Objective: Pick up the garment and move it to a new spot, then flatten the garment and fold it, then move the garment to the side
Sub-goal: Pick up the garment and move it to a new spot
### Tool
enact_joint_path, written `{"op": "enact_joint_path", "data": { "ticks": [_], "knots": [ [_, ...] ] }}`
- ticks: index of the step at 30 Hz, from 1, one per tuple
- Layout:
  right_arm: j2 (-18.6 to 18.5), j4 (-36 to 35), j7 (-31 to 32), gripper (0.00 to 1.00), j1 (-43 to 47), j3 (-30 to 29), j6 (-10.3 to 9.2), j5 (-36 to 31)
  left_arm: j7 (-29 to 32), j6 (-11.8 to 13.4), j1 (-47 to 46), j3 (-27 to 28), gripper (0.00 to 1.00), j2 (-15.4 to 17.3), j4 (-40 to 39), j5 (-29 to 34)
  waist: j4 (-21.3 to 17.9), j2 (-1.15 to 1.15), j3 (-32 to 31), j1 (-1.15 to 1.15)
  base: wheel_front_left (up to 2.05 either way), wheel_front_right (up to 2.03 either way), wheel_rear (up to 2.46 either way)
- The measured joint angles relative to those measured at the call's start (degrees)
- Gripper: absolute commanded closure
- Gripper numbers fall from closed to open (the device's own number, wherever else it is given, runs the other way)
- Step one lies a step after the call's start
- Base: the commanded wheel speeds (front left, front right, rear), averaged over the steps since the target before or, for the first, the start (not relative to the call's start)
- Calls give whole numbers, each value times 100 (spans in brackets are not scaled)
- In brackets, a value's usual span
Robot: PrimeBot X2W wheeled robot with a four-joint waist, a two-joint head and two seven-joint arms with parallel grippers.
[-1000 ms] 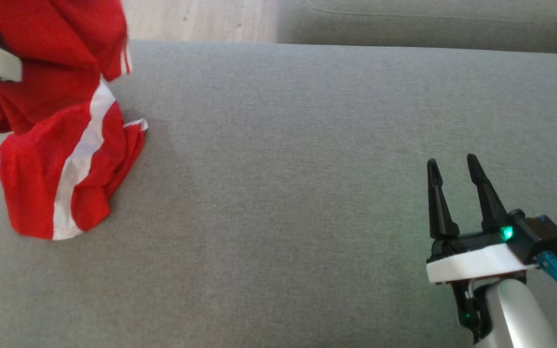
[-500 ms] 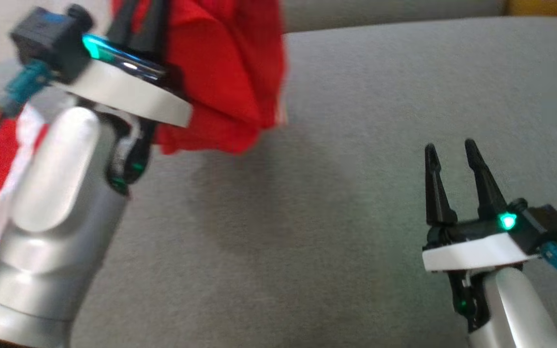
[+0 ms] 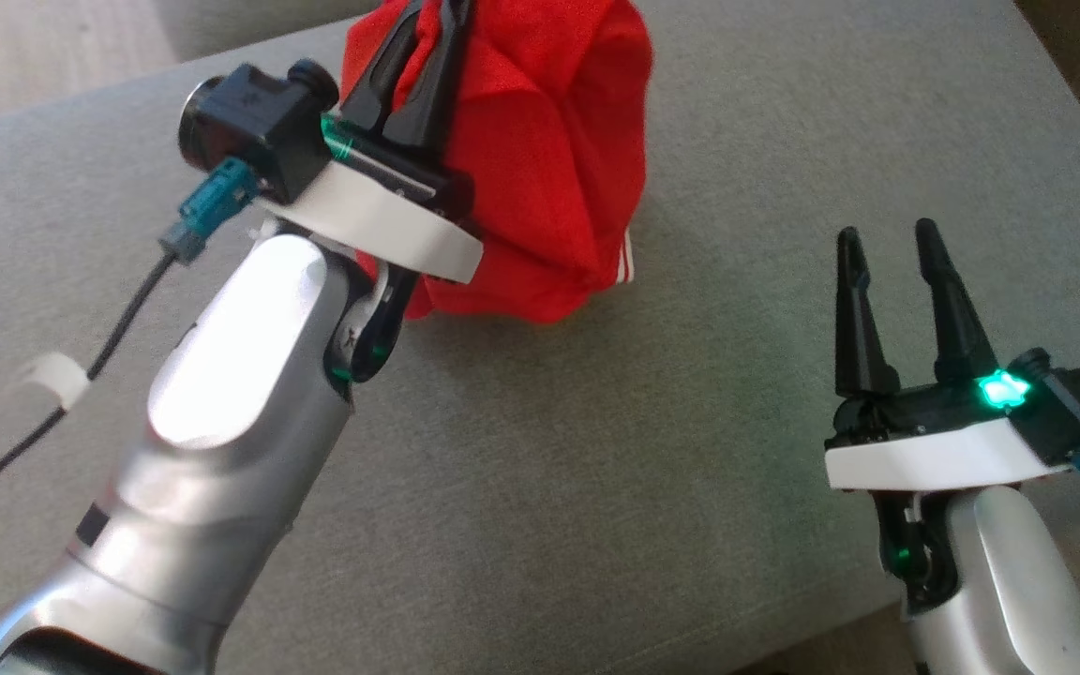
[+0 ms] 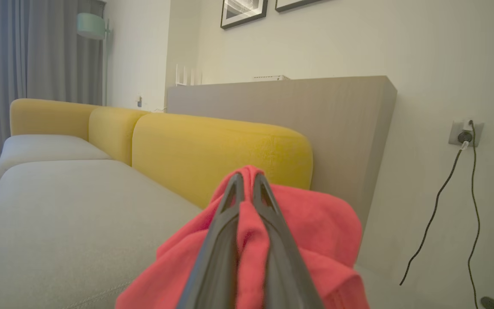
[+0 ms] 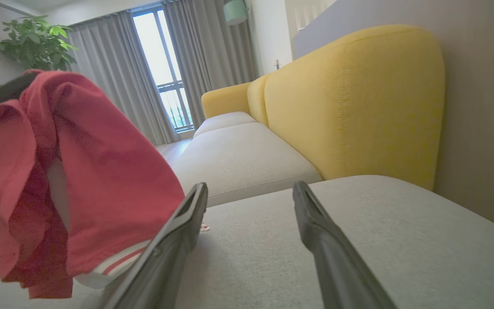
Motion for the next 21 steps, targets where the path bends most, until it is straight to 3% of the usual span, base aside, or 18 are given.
{"op": "enact_joint_path", "data": {
  "ticks": [1,2,6,12,17,21],
  "knots": [
    [0,-5,0,0,0,-30,0,21,-97,16,1,-3,91,-7,134,46,-62,0,38,0,0,0,0],
    [-1,-7,0,0,0,-54,0,25,-166,13,-1,-37,0,-1,270,114,-105,0,78,0,0,0,0],
    [0,7,0,0,0,-77,0,23,-260,-27,24,-240,0,43,834,304,-101,0,160,0,0,0,0],
    [1,33,0,0,12,-229,0,-104,-605,-3,207,-177,0,221,1165,353,262,0,94,0,0,0,0],
    [2,108,0,0,38,-413,0,-280,-758,450,717,125,0,624,996,726,664,0,-49,0,0,0,0],
    [2,129,0,0,89,-589,0,-347,-772,612,1498,589,0,745,409,748,993,0,-199,-1,0,0,0]
  ]
}}
